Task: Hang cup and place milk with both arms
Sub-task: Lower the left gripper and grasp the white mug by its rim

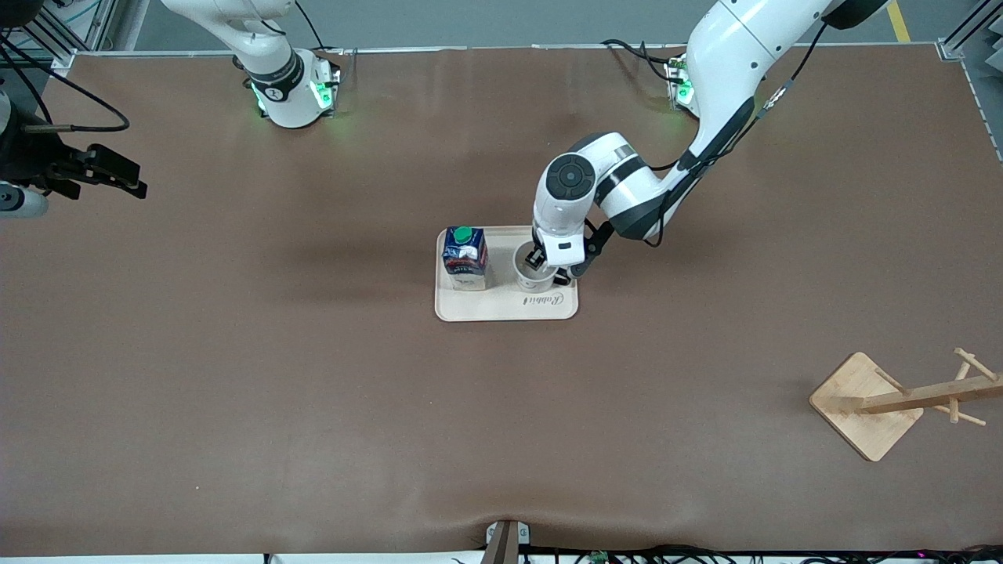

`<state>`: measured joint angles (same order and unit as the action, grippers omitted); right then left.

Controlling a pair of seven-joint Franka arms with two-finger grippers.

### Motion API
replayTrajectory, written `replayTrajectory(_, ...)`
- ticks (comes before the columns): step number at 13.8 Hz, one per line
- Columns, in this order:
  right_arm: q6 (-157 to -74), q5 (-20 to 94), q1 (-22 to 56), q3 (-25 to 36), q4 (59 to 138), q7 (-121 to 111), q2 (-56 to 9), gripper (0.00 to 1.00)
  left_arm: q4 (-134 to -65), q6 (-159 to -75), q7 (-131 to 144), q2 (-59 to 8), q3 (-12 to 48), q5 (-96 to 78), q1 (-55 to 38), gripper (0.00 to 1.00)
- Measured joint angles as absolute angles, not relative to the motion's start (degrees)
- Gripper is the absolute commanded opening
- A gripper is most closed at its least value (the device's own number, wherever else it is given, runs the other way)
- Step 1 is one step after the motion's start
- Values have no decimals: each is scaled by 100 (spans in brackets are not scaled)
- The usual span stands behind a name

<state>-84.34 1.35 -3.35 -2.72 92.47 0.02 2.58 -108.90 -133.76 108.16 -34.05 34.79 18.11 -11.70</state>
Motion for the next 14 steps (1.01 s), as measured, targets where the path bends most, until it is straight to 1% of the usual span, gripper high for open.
replayTrajectory(2, -8434, 135, -335, -273, 9247, 0, 258, 100, -10890, -13376, 10820, -3416, 3479, 1904, -1172, 1)
replayTrajectory(10, -8432, 135, -335, -287, 9247, -1, 251, 100, -10777, -13373, 10821, -3365, 3479, 2534, -1158, 0)
replayTrajectory(14, -8422, 135, -335, -304, 9248, -1, 218, 100, -10626, -12977, 10683, -2801, 3478, 2560, -1105, 0)
